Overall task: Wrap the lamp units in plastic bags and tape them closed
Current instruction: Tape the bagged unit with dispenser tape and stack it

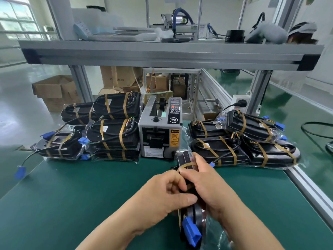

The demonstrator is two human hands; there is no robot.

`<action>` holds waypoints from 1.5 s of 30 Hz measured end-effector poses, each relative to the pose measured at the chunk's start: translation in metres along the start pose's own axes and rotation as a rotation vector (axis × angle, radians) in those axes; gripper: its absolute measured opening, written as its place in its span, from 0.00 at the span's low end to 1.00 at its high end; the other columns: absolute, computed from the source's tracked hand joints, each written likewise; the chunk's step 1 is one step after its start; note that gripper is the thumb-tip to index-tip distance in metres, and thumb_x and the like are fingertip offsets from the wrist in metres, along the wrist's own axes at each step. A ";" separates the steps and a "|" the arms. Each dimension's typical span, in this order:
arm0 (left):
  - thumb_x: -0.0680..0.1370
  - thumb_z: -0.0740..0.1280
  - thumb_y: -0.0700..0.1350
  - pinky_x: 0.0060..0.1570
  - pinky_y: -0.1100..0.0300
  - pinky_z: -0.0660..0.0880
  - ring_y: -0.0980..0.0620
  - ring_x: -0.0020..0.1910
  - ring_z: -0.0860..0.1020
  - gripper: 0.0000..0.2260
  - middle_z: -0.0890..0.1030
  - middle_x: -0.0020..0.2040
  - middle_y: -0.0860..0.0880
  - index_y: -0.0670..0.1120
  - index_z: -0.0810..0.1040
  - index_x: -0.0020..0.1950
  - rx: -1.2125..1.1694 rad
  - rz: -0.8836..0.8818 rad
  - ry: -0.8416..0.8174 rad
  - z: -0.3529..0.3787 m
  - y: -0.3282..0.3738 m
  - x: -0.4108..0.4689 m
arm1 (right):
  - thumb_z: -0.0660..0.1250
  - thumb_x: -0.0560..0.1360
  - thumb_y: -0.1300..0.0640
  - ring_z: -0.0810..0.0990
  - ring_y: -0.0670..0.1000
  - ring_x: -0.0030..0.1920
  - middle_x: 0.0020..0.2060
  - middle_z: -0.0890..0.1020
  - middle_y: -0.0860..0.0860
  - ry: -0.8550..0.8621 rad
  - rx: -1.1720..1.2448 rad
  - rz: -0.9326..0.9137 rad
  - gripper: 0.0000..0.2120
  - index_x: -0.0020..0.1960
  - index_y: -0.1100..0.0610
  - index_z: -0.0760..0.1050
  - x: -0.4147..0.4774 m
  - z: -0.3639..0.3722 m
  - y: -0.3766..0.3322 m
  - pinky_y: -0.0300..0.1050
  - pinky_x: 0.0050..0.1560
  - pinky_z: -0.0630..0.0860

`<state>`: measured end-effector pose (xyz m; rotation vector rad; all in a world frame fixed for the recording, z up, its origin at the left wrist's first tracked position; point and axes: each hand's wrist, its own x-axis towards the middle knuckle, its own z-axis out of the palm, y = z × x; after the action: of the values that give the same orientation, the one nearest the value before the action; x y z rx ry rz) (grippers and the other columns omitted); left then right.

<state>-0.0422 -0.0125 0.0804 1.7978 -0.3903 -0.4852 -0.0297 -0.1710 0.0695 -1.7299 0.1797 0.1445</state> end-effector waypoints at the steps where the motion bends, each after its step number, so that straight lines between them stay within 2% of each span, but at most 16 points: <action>1: 0.70 0.75 0.57 0.31 0.68 0.69 0.57 0.29 0.71 0.08 0.75 0.31 0.56 0.56 0.79 0.37 -0.028 -0.010 0.023 -0.006 0.001 0.005 | 0.69 0.76 0.54 0.75 0.46 0.65 0.68 0.73 0.41 0.000 0.009 -0.003 0.37 0.80 0.46 0.56 -0.001 0.001 0.000 0.48 0.70 0.71; 4: 0.79 0.69 0.50 0.29 0.64 0.69 0.57 0.25 0.71 0.11 0.76 0.30 0.52 0.50 0.82 0.38 -0.233 -0.121 0.377 -0.031 -0.003 0.041 | 0.68 0.78 0.56 0.74 0.46 0.69 0.71 0.72 0.42 0.000 0.040 0.004 0.35 0.80 0.47 0.55 0.000 0.004 0.000 0.50 0.72 0.69; 7: 0.80 0.68 0.46 0.26 0.65 0.71 0.58 0.24 0.71 0.07 0.76 0.29 0.52 0.43 0.83 0.47 -0.502 -0.243 0.673 -0.054 -0.009 0.082 | 0.67 0.79 0.54 0.71 0.30 0.62 0.65 0.70 0.31 -0.007 0.039 -0.029 0.35 0.81 0.46 0.54 0.001 0.003 0.002 0.32 0.61 0.67; 9: 0.80 0.69 0.45 0.23 0.66 0.71 0.59 0.22 0.71 0.06 0.77 0.27 0.53 0.43 0.81 0.47 -0.595 -0.276 0.722 -0.061 -0.013 0.100 | 0.66 0.79 0.53 0.66 0.22 0.53 0.58 0.67 0.26 -0.018 0.045 -0.027 0.34 0.81 0.44 0.54 0.001 0.000 0.004 0.28 0.49 0.65; 11: 0.79 0.70 0.45 0.21 0.68 0.71 0.60 0.20 0.72 0.07 0.78 0.25 0.53 0.43 0.80 0.43 -0.653 -0.295 0.743 -0.062 -0.015 0.111 | 0.65 0.80 0.52 0.63 0.21 0.51 0.55 0.66 0.25 -0.016 0.035 -0.020 0.34 0.80 0.43 0.53 0.000 -0.002 0.004 0.28 0.46 0.64; 17: 0.77 0.73 0.44 0.20 0.68 0.71 0.59 0.21 0.74 0.06 0.78 0.27 0.51 0.43 0.79 0.43 -0.754 -0.339 0.796 -0.059 -0.010 0.128 | 0.66 0.80 0.52 0.63 0.22 0.53 0.65 0.67 0.32 0.000 0.044 -0.029 0.34 0.81 0.44 0.53 0.000 -0.001 0.005 0.29 0.48 0.64; 20: 0.77 0.72 0.41 0.21 0.68 0.71 0.59 0.22 0.74 0.04 0.78 0.29 0.50 0.42 0.78 0.46 -0.822 -0.366 0.823 -0.057 -0.004 0.134 | 0.66 0.80 0.52 0.68 0.28 0.59 0.69 0.68 0.35 0.004 0.037 -0.035 0.34 0.81 0.44 0.54 -0.002 0.000 0.004 0.31 0.51 0.65; 22: 0.76 0.71 0.39 0.22 0.67 0.71 0.58 0.21 0.73 0.04 0.77 0.26 0.50 0.42 0.77 0.42 -0.858 -0.359 0.890 -0.054 -0.001 0.136 | 0.66 0.80 0.53 0.68 0.33 0.62 0.72 0.68 0.37 0.013 0.046 -0.035 0.34 0.81 0.45 0.54 -0.003 -0.001 0.003 0.30 0.52 0.64; 25: 0.74 0.70 0.37 0.24 0.66 0.70 0.58 0.20 0.70 0.07 0.74 0.25 0.51 0.44 0.75 0.37 -0.853 -0.276 0.960 -0.048 0.000 0.130 | 0.66 0.80 0.53 0.67 0.30 0.58 0.70 0.68 0.37 0.004 0.058 -0.036 0.34 0.81 0.45 0.54 -0.004 -0.003 0.003 0.28 0.48 0.64; 27: 0.74 0.70 0.38 0.24 0.66 0.70 0.59 0.20 0.69 0.08 0.73 0.25 0.52 0.45 0.75 0.36 -0.806 -0.170 0.905 -0.046 -0.002 0.118 | 0.66 0.79 0.51 0.67 0.27 0.55 0.66 0.68 0.35 -0.010 0.050 -0.037 0.34 0.81 0.45 0.54 -0.005 -0.005 0.004 0.30 0.49 0.65; 29: 0.75 0.70 0.39 0.25 0.66 0.70 0.58 0.22 0.69 0.09 0.73 0.26 0.53 0.46 0.76 0.36 -0.691 -0.086 0.704 -0.045 -0.004 0.100 | 0.67 0.79 0.51 0.70 0.30 0.59 0.67 0.69 0.36 -0.018 0.042 -0.024 0.34 0.80 0.46 0.55 -0.004 -0.007 0.004 0.31 0.54 0.66; 31: 0.77 0.70 0.40 0.27 0.64 0.71 0.57 0.24 0.69 0.11 0.74 0.29 0.52 0.48 0.79 0.33 -0.536 -0.032 0.418 -0.042 -0.002 0.083 | 0.67 0.79 0.53 0.74 0.40 0.65 0.68 0.74 0.40 -0.013 0.038 0.001 0.30 0.78 0.47 0.61 -0.002 -0.006 0.005 0.37 0.65 0.68; 34: 0.78 0.68 0.42 0.30 0.65 0.69 0.57 0.26 0.68 0.13 0.74 0.31 0.51 0.49 0.79 0.33 -0.330 -0.004 0.138 -0.032 0.009 0.072 | 0.68 0.78 0.55 0.81 0.54 0.58 0.54 0.84 0.49 0.003 0.003 0.003 0.13 0.60 0.44 0.76 -0.001 -0.004 0.008 0.52 0.66 0.74; 37: 0.78 0.70 0.44 0.32 0.63 0.65 0.56 0.27 0.66 0.11 0.71 0.30 0.51 0.47 0.75 0.36 -0.178 -0.008 0.116 -0.027 0.020 0.075 | 0.69 0.69 0.49 0.82 0.56 0.56 0.52 0.84 0.51 0.027 0.042 -0.010 0.14 0.52 0.35 0.77 -0.001 -0.001 0.007 0.59 0.65 0.74; 40: 0.77 0.71 0.43 0.33 0.62 0.64 0.55 0.28 0.64 0.10 0.69 0.30 0.49 0.46 0.76 0.37 -0.115 -0.010 0.107 -0.028 0.023 0.079 | 0.68 0.65 0.45 0.81 0.57 0.59 0.53 0.84 0.51 0.005 0.057 -0.021 0.27 0.63 0.45 0.74 -0.001 0.000 0.006 0.62 0.67 0.73; 45: 0.76 0.72 0.41 0.30 0.63 0.62 0.55 0.26 0.63 0.10 0.69 0.28 0.49 0.45 0.77 0.35 -0.069 -0.030 0.115 -0.029 0.022 0.083 | 0.68 0.64 0.45 0.81 0.57 0.57 0.49 0.84 0.50 0.017 0.059 -0.045 0.24 0.61 0.46 0.75 0.002 0.001 0.009 0.62 0.66 0.73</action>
<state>0.0433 -0.0362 0.0980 1.7578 -0.2647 -0.4092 -0.0295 -0.1714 0.0606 -1.6760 0.1562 0.0908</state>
